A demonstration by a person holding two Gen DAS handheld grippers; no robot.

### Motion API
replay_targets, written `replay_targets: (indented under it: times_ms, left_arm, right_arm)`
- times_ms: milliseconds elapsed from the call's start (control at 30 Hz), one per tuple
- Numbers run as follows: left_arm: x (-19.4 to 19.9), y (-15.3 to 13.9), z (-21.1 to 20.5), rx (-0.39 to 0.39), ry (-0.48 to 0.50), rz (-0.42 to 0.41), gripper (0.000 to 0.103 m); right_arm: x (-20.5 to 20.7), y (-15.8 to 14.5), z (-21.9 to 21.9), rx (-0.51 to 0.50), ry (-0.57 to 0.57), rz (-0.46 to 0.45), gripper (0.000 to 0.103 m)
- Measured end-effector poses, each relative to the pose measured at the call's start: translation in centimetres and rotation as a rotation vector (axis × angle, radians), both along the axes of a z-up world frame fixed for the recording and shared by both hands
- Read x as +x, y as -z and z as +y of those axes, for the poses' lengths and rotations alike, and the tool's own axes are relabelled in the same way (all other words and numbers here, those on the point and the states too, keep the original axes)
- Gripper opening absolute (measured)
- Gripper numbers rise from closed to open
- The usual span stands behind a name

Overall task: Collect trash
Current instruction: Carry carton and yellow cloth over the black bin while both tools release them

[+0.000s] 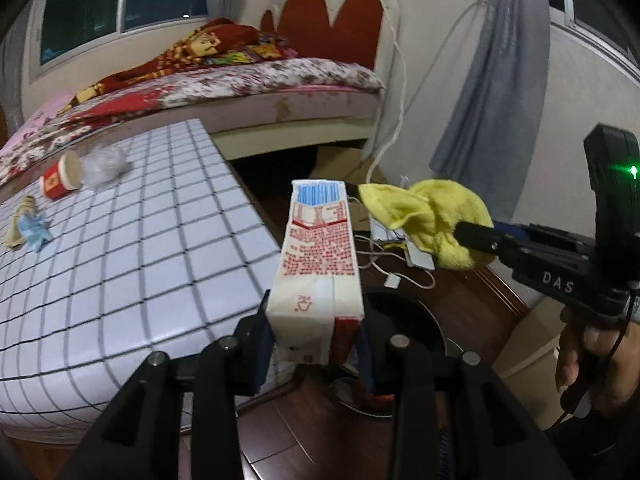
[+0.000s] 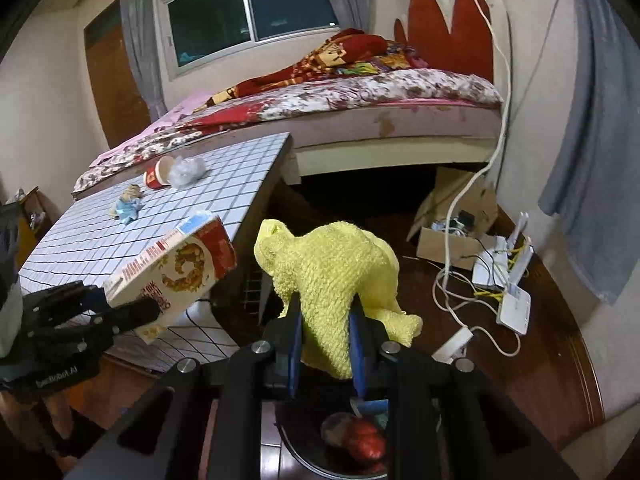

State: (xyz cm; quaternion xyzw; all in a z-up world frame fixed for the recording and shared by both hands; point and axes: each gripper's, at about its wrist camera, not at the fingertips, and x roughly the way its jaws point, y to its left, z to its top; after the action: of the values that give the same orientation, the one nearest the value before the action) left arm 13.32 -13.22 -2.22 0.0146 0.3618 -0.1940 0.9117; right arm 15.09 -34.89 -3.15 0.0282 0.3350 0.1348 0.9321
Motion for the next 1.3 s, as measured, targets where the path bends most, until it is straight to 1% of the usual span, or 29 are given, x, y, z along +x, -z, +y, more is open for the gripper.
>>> replay_targets:
  times_ms: [233, 433, 600, 700, 867, 1133, 1267, 1300]
  left_arm:
    - [-0.7, 1.5, -3.2, 0.01, 0.066, 0.043, 0.037]
    - [-1.0, 3.1, -4.9, 0.012, 0.106, 0.091, 0.037]
    - [-1.0, 5.0, -6.4, 0.016, 0.118, 0.142, 0.037]
    - [-0.5, 6.5, -6.8, 0.014, 0.113, 0.19, 0.037]
    - [0.3, 9.5, -7.2, 0.019, 0.096, 0.268, 0.037]
    - [1.2, 12.5, -7.4, 0.033, 0.092, 0.33, 0.037]
    - [2.0, 13.3, -7.6, 0.028, 0.091, 0.345, 0.037]
    - [2.3, 13.4, -7.6, 0.015, 0.098, 0.351, 0.038]
  right_arm:
    - [-0.1, 2.1, -2.3, -0.005, 0.022, 0.064, 0.022]
    - [-0.5, 4.0, -3.8, -0.017, 0.021, 0.127, 0.022]
    - [-0.1, 6.4, -5.2, 0.003, 0.029, 0.2, 0.022]
    - [0.3, 7.7, -5.2, -0.001, 0.027, 0.234, 0.022]
    - [1.2, 10.1, -4.5, -0.035, 0.009, 0.302, 0.022]
    - [2.2, 12.8, -3.5, -0.07, -0.019, 0.374, 0.022]
    - [2.4, 13.8, -3.3, -0.073, -0.026, 0.395, 0.022]
    - [2.5, 14.0, -3.2, -0.072, -0.028, 0.399, 0.022]
